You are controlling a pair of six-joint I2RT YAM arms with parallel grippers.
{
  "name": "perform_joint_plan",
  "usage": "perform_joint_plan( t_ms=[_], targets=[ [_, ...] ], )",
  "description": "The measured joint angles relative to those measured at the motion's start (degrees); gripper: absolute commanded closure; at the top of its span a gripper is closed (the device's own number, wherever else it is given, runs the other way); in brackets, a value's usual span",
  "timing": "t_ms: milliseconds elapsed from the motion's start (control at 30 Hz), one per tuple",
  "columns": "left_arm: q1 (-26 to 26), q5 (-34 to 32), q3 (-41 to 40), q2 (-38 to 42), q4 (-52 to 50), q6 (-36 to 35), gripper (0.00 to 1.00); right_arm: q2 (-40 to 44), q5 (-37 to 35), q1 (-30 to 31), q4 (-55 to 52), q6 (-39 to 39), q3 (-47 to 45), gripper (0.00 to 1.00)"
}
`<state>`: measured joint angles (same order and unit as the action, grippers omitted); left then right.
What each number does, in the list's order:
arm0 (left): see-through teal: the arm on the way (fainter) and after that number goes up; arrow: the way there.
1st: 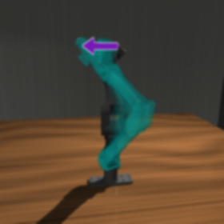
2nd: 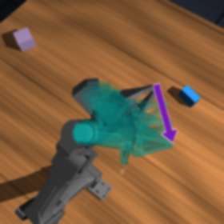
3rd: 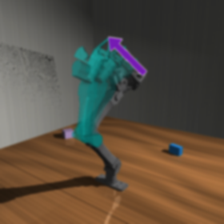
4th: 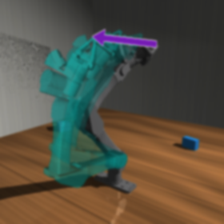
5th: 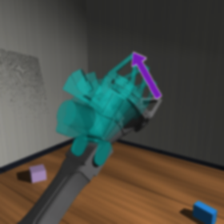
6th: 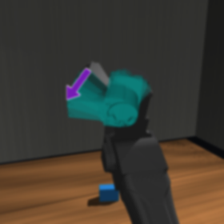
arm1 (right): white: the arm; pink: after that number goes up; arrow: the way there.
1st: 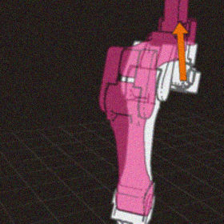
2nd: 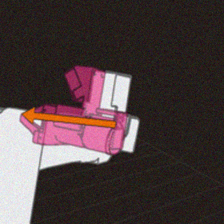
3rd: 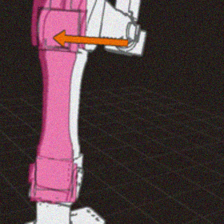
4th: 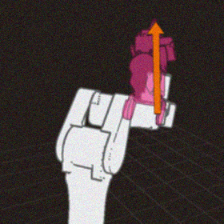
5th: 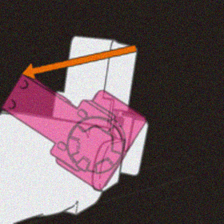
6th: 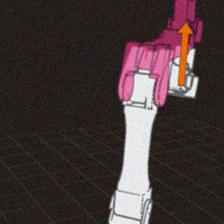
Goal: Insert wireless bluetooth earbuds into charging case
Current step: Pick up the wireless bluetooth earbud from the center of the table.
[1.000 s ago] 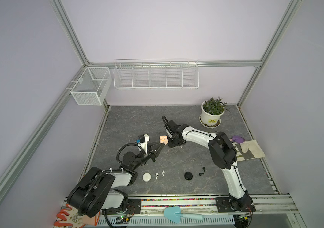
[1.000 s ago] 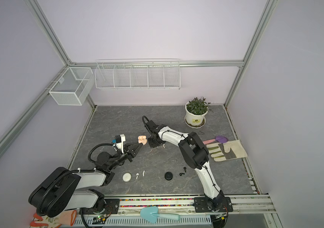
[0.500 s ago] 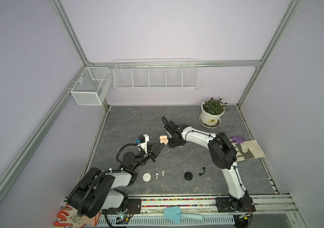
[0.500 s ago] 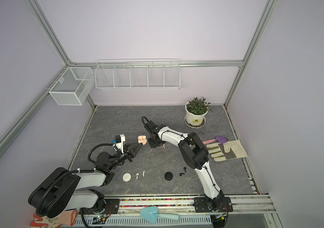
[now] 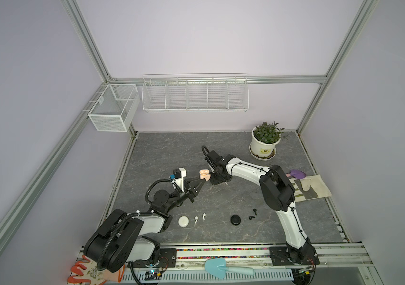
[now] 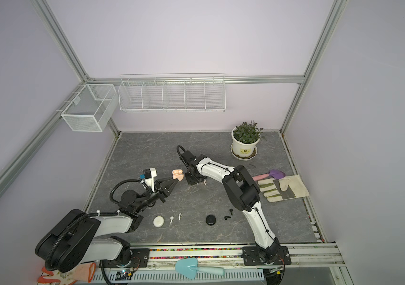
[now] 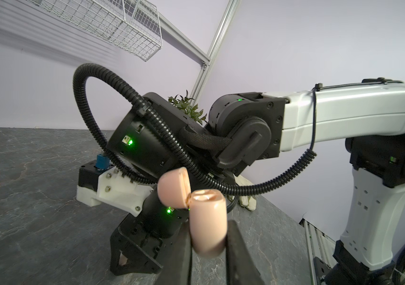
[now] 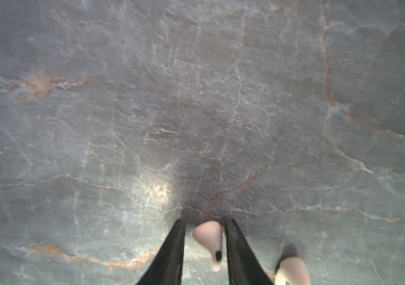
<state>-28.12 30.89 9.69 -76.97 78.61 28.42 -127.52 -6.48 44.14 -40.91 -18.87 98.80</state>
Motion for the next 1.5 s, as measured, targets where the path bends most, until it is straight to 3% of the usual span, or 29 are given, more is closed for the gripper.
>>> perform_joint_plan(
  t_ms=[1000,1500],
  targets=[
    [0.0,0.0,-0.3,0.6,0.0,0.0,1.0,-0.5,-1.9,0.2,-0.5,0.0,0.7,0.77],
    [0.0,-0.8,-0.2,0.6,0.0,0.0,1.0,3.3,-3.4,-0.6,2.1,0.0,-3.7,0.78]
  ],
)
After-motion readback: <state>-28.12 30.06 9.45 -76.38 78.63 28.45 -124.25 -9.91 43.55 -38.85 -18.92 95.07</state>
